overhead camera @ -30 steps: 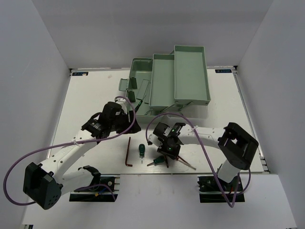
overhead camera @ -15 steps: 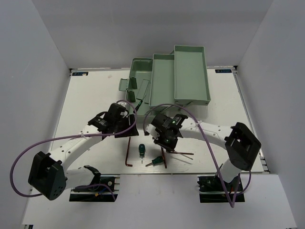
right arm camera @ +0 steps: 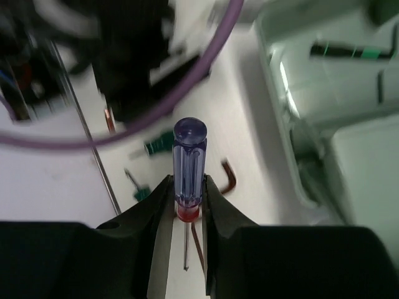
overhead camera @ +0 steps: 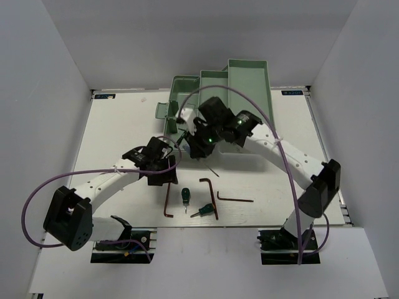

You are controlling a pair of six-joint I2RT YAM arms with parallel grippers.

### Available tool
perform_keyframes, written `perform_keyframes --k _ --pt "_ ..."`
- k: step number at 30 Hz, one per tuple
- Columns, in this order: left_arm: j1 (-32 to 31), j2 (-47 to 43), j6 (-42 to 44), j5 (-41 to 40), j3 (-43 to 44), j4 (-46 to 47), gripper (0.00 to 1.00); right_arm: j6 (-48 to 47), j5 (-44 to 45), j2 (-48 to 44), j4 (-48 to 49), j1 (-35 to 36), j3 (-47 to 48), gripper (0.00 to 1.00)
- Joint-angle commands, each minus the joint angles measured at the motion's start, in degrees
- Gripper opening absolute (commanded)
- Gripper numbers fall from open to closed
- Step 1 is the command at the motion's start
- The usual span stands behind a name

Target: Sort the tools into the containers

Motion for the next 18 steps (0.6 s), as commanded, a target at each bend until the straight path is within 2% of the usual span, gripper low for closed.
perform_keyframes --k 1,3,6,9,13,18 --pt "-0.2 -0.9 -1.1 -2.4 1.6 -2.5 0.74 7.0 -8.0 5.3 2.7 -2.0 8.6 0.00" --pt "0.3 -1.5 -1.7 -2.4 0.2 -3.1 0.72 10.5 -8.4 7.2 3.8 -3.4 14.1 0.00" --pt "0.3 -2.0 -3.0 -2.4 -1.4 -2.1 0.72 17.5 -5.0 12.4 11.0 -5.4 19.6 0.00" --pt "0.3 -2.6 -3.6 -1.7 -2.7 -0.8 0.71 22.5 -0.1 16.2 18.5 -7.4 20.8 0.00" --pt "0.3 -2.6 -4.1 -1.2 -4.0 -0.2 0.71 26.1 4.6 22.3 26.1 -9.0 22.6 0.00" --pt "0.3 -1.9 -4.1 -1.2 -4.0 1.0 0.70 25.0 11.0 27.9 27.2 -10.6 26.2 0.00"
